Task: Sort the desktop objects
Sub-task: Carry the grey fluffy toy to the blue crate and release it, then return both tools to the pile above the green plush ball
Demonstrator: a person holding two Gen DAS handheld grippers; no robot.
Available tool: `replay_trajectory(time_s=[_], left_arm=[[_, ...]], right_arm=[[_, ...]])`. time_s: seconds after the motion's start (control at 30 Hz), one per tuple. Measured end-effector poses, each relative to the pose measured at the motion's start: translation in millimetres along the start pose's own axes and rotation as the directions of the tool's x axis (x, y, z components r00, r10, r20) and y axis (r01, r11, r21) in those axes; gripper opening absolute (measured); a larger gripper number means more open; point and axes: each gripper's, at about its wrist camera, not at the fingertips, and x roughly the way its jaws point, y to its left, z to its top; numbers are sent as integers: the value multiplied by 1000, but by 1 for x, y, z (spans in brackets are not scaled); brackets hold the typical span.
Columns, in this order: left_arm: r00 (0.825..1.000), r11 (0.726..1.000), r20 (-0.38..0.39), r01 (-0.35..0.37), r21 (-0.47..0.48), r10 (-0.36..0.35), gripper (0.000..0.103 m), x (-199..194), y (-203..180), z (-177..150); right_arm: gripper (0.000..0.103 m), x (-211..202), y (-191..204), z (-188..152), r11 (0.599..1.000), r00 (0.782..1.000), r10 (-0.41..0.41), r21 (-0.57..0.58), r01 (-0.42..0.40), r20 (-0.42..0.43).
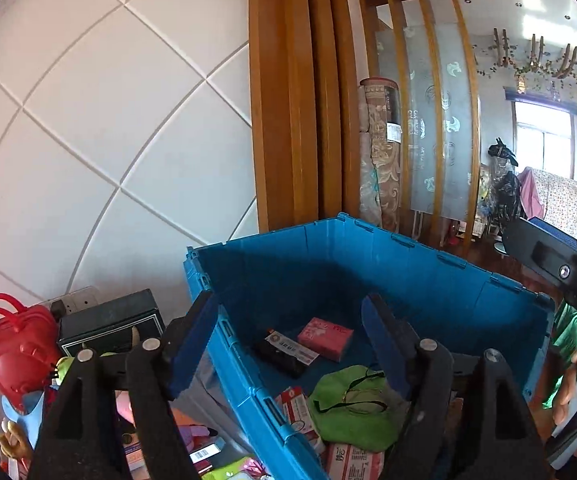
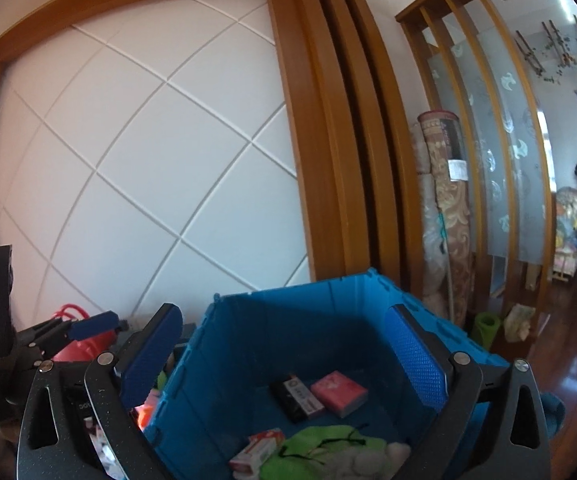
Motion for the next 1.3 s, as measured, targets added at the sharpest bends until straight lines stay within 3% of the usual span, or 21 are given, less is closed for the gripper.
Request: replay_trajectory(time_s=[0.27, 0.5, 0.73, 0.9, 1.03, 1.3], left_arm=[[992, 991, 4, -124, -55, 125, 74, -43, 29, -41], [960, 956, -15, -280, -81, 280, 74, -83, 63, -81], [929, 920, -41, -370, -130, 368, 74, -123, 106, -127], [907, 898, -53, -422, -129, 418, 74, -158, 143, -160], [886, 876, -114, -462, -137, 449, 74, -188, 180, -197], [821, 819, -251, -555, -147, 512, 74, -262, 257, -278]], right_arm=[[103, -11, 40, -20, 990, 991, 131, -46, -132, -21], [103, -11, 84, -29, 956, 957, 283, -62, -287, -65], [103, -12, 150, -47, 896, 901, 414, -119, -429, -131], [103, -4, 200, -81, 852, 850, 476, -119, -509, -228], [103, -2, 246, -116, 831, 818, 489, -125, -542, -303], [103, 2, 350, -202, 766, 702, 523, -95, -636, -484]])
